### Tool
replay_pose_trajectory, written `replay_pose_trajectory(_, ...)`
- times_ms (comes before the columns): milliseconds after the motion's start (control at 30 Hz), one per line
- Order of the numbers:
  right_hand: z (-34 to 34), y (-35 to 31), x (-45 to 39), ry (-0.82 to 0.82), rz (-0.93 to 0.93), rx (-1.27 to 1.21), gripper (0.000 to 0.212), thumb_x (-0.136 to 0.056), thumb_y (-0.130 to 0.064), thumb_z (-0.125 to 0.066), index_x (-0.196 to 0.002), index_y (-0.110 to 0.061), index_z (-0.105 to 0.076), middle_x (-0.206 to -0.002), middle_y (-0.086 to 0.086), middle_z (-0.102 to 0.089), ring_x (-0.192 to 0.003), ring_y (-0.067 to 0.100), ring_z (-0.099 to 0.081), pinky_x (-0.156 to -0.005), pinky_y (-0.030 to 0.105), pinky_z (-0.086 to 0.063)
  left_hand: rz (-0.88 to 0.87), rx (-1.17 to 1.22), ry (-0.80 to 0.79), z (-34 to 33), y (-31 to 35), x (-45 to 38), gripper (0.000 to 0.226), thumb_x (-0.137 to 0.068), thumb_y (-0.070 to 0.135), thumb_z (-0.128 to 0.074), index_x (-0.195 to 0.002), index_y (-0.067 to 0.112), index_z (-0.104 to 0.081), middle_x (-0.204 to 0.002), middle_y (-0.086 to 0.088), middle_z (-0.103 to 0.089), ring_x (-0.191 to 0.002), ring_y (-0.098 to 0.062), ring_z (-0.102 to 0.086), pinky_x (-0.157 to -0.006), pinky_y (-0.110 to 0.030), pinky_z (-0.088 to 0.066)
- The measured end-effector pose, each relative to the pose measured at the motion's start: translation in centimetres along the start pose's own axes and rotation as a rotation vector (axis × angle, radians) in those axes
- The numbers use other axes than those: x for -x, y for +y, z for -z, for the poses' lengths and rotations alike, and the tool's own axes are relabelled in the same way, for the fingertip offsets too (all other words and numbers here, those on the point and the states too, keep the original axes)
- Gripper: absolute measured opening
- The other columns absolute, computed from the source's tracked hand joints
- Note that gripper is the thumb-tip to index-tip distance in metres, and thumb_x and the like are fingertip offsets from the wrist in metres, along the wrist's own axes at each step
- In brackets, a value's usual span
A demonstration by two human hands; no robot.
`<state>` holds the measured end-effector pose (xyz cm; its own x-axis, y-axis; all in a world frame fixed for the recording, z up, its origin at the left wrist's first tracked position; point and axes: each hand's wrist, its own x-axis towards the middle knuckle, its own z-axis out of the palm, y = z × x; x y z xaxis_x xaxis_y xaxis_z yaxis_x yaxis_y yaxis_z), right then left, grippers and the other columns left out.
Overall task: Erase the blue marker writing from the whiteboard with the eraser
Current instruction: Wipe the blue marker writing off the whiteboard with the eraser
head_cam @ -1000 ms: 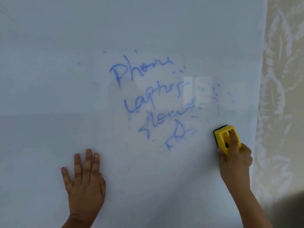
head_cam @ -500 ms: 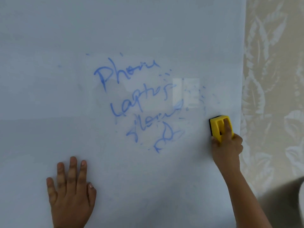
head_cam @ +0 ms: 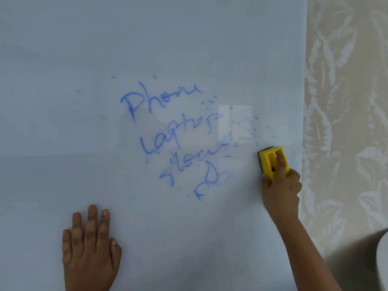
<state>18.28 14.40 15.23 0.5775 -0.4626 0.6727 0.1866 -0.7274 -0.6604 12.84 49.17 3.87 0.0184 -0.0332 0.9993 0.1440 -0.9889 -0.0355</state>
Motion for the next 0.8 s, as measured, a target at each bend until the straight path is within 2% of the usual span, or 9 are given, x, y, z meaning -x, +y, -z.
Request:
replay_pose_trajectory(100,0.6,-2.3,-3.7,0.029,-0.132,-0.08,0.065,-0.094,-0.021,-0.048,-0.146,-0.031,-0.009,-0.136,0.024,-0.029,-0.117,0.042,-0.033,-0.089,0.059,-0.036,0.001,-0.019,0.0,0.0,0.1,0.0,0.055,-0.09,0.023,-0.029,-0.143,0.006,-0.034,-0.157,-0.009,-0.018,-0.14,-0.036,-0.021,-0.113,-0.048,-0.017)
replay_pose_trajectory(267,0.3,-2.3,-2.4,0.056,0.083,0.06,0.064,-0.093,-0.023,-0.05,-0.146,-0.026,-0.014,-0.135,0.025,-0.032,-0.112,0.043,-0.039,-0.081,0.058,-0.042,-0.003,-0.056,0.024,-0.5,-0.1,0.2,0.058,-0.09,0.024,-0.028,-0.145,0.007,-0.031,-0.155,-0.01,-0.021,-0.14,-0.035,-0.023,-0.113,-0.046,-0.018)
replay_pose_trajectory(333,0.6,-1.5,-3.0,0.028,0.01,0.029,0.064,-0.094,-0.024,-0.049,-0.146,-0.028,-0.012,-0.136,0.025,-0.031,-0.115,0.043,-0.036,-0.085,0.06,-0.038,0.002,-0.068,0.024,-0.5,0.0,0.3,0.058,-0.09,0.024,-0.028,-0.145,0.007,-0.031,-0.155,-0.01,-0.021,-0.14,-0.035,-0.023,-0.113,-0.046,-0.018)
replay_pose_trajectory(400,1.1,-2.1,-4.7,0.01,-0.153,-0.045,0.063,-0.095,-0.025,-0.047,-0.146,-0.029,-0.009,-0.136,0.026,-0.029,-0.12,0.043,-0.032,-0.092,0.062,-0.033,0.002,-0.071,0.017,-0.5,0.1,0.3,0.058,-0.09,0.024,-0.028,-0.145,0.007,-0.031,-0.155,-0.011,-0.021,-0.14,-0.036,-0.023,-0.112,-0.048,-0.019)
replay_pose_trajectory(467,1.2,-3.9,-5.6,0.023,-0.192,-0.068,0.062,-0.095,-0.026,-0.045,-0.146,-0.028,-0.009,-0.136,0.027,-0.028,-0.121,0.043,-0.032,-0.095,0.062,-0.03,0.0,-0.069,0.004,-0.3,0.2,0.3,0.057,-0.09,0.024,-0.027,-0.145,0.007,-0.031,-0.155,-0.011,-0.021,-0.139,-0.037,-0.024,-0.112,-0.049,-0.019)
replay_pose_trajectory(567,0.6,-6.8,-3.6,0.084,0.009,0.025,0.064,-0.093,-0.024,-0.049,-0.146,-0.025,-0.013,-0.132,0.026,-0.033,-0.112,0.042,-0.038,-0.085,0.058,-0.038,0.004,-0.073,0.005,-0.4,0.1,0.5,0.058,-0.09,0.024,-0.027,-0.145,0.007,-0.031,-0.155,-0.011,-0.021,-0.137,-0.039,-0.027,-0.111,-0.049,-0.02)
replay_pose_trajectory(667,-0.2,-6.5,-1.2,0.079,0.175,0.119,0.066,-0.091,-0.024,-0.053,-0.146,-0.024,-0.017,-0.127,0.025,-0.038,-0.104,0.041,-0.042,-0.076,0.056,-0.042,0.012,-0.072,0.009,-0.6,0.1,0.5,0.058,-0.089,0.024,-0.027,-0.146,0.008,-0.03,-0.156,-0.01,-0.021,-0.138,-0.037,-0.026,-0.112,-0.048,-0.019)
replay_pose_trajectory(733,0.1,-5.3,-1.7,0.065,0.121,0.121,0.066,-0.091,-0.025,-0.053,-0.146,-0.025,-0.016,-0.128,0.026,-0.037,-0.106,0.042,-0.041,-0.077,0.058,-0.042,0.014,-0.066,0.004,-0.5,0.1,0.4,0.059,-0.089,0.024,-0.027,-0.146,0.009,-0.028,-0.156,-0.01,-0.021,-0.14,-0.035,-0.023,-0.112,-0.049,-0.019)
replay_pose_trajectory(800,0.8,-5.1,-3.7,0.057,-0.034,0.039,0.065,-0.093,-0.026,-0.05,-0.146,-0.027,-0.012,-0.132,0.026,-0.033,-0.113,0.043,-0.037,-0.084,0.061,-0.038,0.016,-0.062,0.003,-0.4,0.3,0.3,0.059,-0.089,0.024,-0.027,-0.147,0.01,-0.027,-0.156,-0.009,-0.02,-0.141,-0.033,-0.021,-0.112,-0.049,-0.019)
